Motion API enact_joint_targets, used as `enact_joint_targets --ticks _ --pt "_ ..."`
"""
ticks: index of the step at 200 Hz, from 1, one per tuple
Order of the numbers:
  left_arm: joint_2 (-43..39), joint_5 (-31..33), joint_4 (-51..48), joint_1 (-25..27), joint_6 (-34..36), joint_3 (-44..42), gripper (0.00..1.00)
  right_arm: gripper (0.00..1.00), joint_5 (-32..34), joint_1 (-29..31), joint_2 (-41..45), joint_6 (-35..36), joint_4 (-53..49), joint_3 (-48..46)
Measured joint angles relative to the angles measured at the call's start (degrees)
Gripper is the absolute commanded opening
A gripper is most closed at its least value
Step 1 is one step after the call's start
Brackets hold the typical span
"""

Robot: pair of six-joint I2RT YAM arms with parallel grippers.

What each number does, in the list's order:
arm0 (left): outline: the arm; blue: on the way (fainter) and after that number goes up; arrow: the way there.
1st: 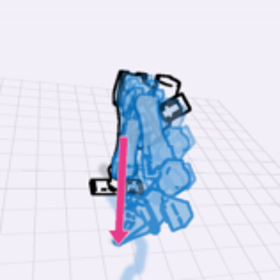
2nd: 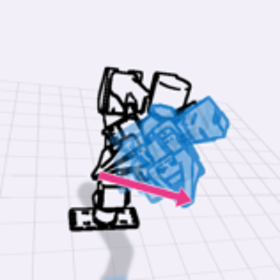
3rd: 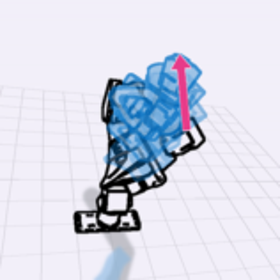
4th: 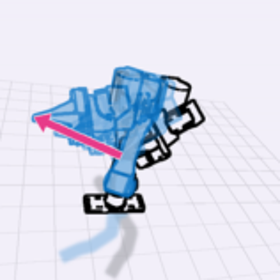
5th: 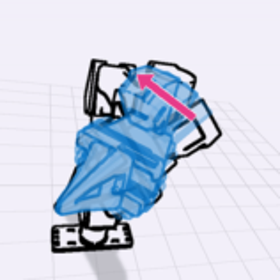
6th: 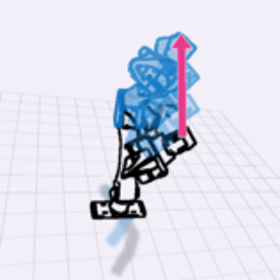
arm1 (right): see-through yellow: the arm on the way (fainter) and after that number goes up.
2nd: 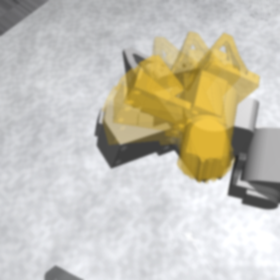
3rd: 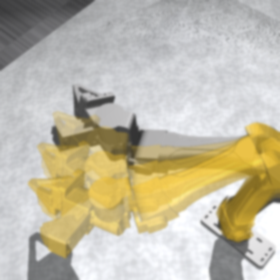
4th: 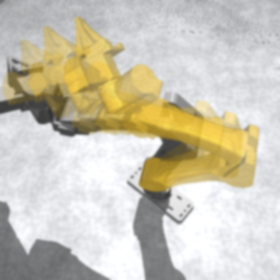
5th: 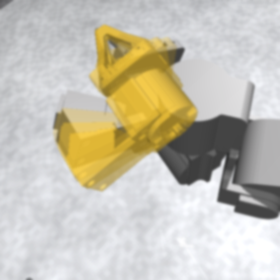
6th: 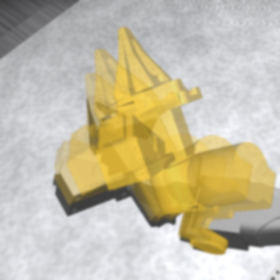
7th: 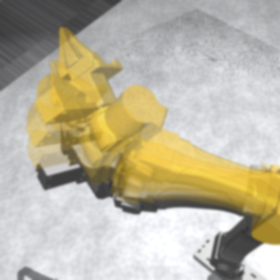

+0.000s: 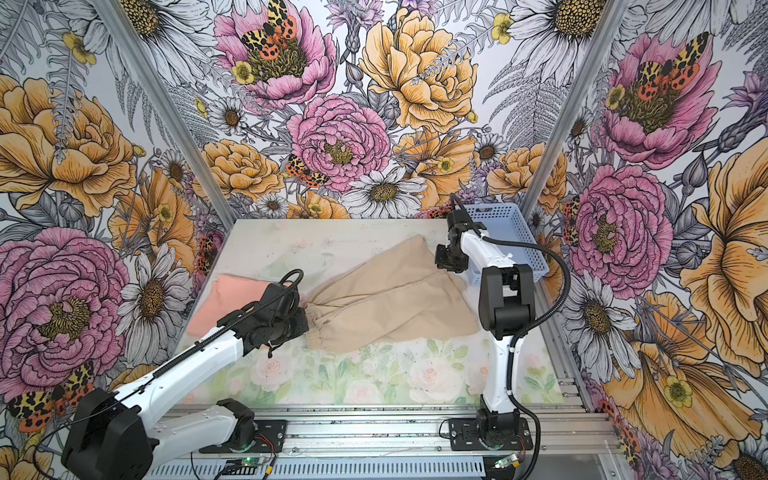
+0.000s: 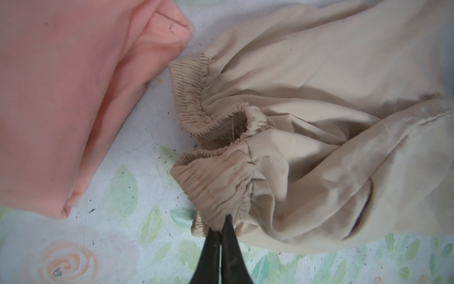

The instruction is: Fold and stack the mixed laundry pile

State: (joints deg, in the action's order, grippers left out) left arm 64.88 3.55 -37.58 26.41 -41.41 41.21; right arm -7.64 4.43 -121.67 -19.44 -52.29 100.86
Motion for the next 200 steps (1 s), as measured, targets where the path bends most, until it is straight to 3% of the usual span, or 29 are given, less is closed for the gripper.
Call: enact_joint_targets --ticks 96,161,200 --pt "0.0 -0.7 0.0 -0.5 -0.2 0.0 0.0 0.39 1.7 0.0 -3.6 -0.2 0.3 0.6" --pt "-0.4 -1.0 0.1 -0.7 -0.2 -0.3 0.0 0.18 -0.2 0.0 -4.3 -0.3 0.4 0.6" --pt "-0.9 -1.1 0.0 -0.8 -0.2 -0.7 0.0 0.23 -1.2 0.0 -4.5 -0.6 0.5 0.6"
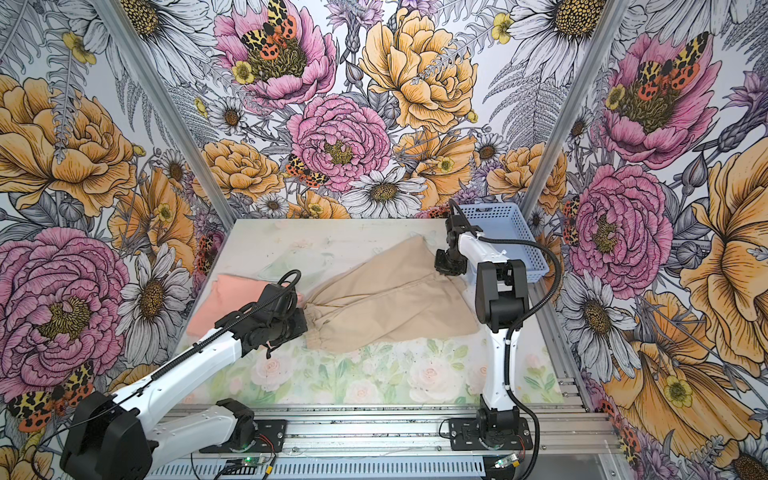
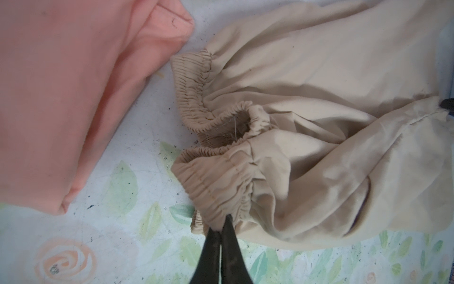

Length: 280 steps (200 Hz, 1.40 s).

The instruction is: Fold and stack the mixed laundry pile

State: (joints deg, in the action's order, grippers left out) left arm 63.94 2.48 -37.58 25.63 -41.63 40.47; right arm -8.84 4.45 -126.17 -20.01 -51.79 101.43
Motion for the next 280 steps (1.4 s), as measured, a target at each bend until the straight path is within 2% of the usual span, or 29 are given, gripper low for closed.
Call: enact_joint_targets --ticks 23,58,115,163,199,280 --pt "-0.5 0.0 0.1 0.0 0.0 -0.2 0.0 0.23 -0.1 0.0 -0.3 0.0 0.0 0.0" --pt "-0.8 0.0 0.1 0.0 0.0 -0.5 0.0 0.0 -0.5 0.0 -0.3 -0.3 0.0 0.0" --pt "-1.0 -0.8 0.1 0.0 -0.4 -0.5 0.0 0.0 -0.6 0.0 2.1 -0.3 0.9 -2.1" --pt "-2.4 -1.9 -2.2 0.6 -2.3 0.5 0.0 0.0 -0.5 -0.9 18.0 -0.5 0.9 -9.3" --pt "-4.0 -2.1 -4.7 3.2 -4.7 2.1 0.0 0.0 -1.1 -2.6 29.9 -0.9 0.7 -12.9" --pt "-9.6 -1.4 -10.3 10.7 -11.1 3.4 0.0 0.0 -2.0 -6.6 45.3 -0.9 -5.9 -17.1"
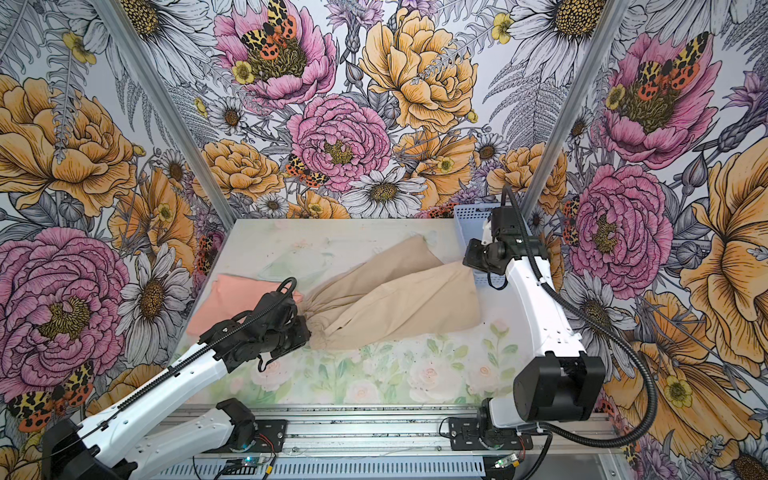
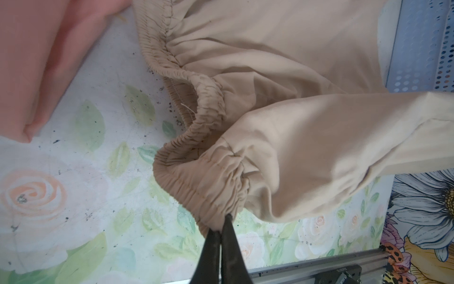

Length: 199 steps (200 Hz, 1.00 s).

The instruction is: Fold and stack the mixed laundry pile

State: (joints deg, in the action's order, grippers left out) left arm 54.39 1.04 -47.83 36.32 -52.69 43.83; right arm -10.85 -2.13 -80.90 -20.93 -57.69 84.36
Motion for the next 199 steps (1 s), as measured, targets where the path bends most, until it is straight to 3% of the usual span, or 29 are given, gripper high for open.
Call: enact_joint_targets --ticks 47,142,172,199 --pt "-3.0 1.5 -2.9 5.6 -3.8 3.1 0.0 0.0 0.0 -1.6 6.0 0.4 -5.5 1.4" --pt "-6.7 4.0 -5.1 15.6 -12.4 3.6 0.0 0.0 1.1 -2.7 6.2 2.0 -15.5 16.9" --pt "-6.5 4.8 -5.9 15.0 -12.9 5.3 0.0 0.0 2.4 -2.8 5.8 2.0 -17.8 21.2" --pt "-4.5 3.8 -3.1 9.7 -11.6 4.9 0.0 0.0 2.5 -2.8 3.8 2.0 -16.6 22.4"
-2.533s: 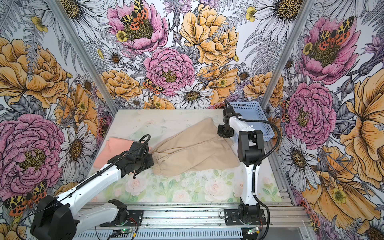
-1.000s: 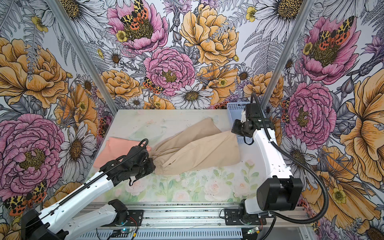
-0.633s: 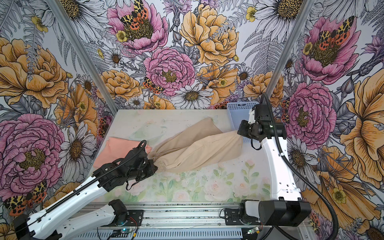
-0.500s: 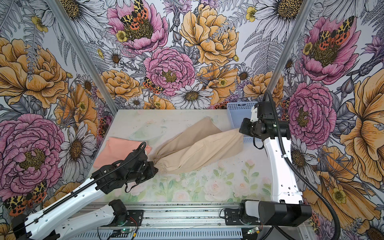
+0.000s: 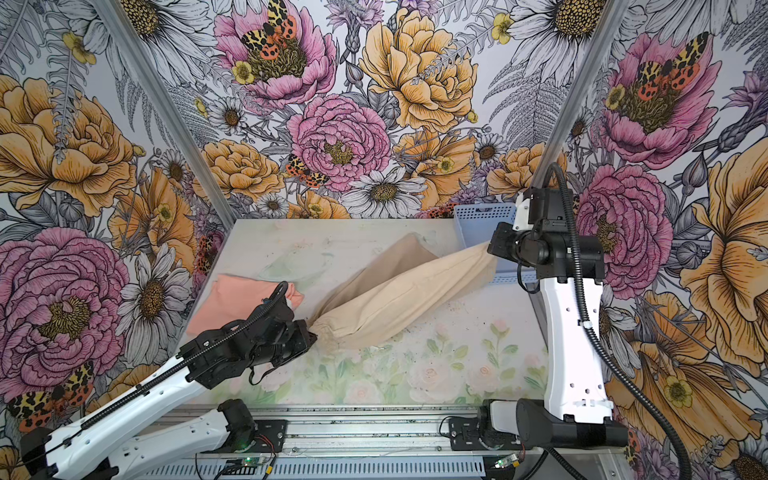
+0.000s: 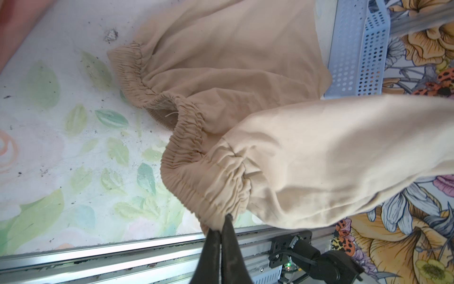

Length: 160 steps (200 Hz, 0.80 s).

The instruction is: Fold and stack the mixed laundry pile

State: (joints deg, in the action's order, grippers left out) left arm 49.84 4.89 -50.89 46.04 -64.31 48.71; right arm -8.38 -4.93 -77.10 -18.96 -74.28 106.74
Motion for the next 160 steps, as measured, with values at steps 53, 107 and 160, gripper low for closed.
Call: enact_joint_targets --ticks 53,107,160 --pt "5.7 -6.6 11.0 -12.6 3.6 -7.2 0.0 0.0 1.4 5.8 -17.1 0.0 4.2 6.5" --pt "5.4 -10.1 15.6 -18.0 4.7 -13.0 0.0 0.0 2.4 11.1 -33.6 0.6 5.4 25.8" --pt "7.2 -12.4 18.5 -21.5 5.0 -15.1 0.0 0.0 1.6 11.8 -49.3 0.6 5.6 40.1"
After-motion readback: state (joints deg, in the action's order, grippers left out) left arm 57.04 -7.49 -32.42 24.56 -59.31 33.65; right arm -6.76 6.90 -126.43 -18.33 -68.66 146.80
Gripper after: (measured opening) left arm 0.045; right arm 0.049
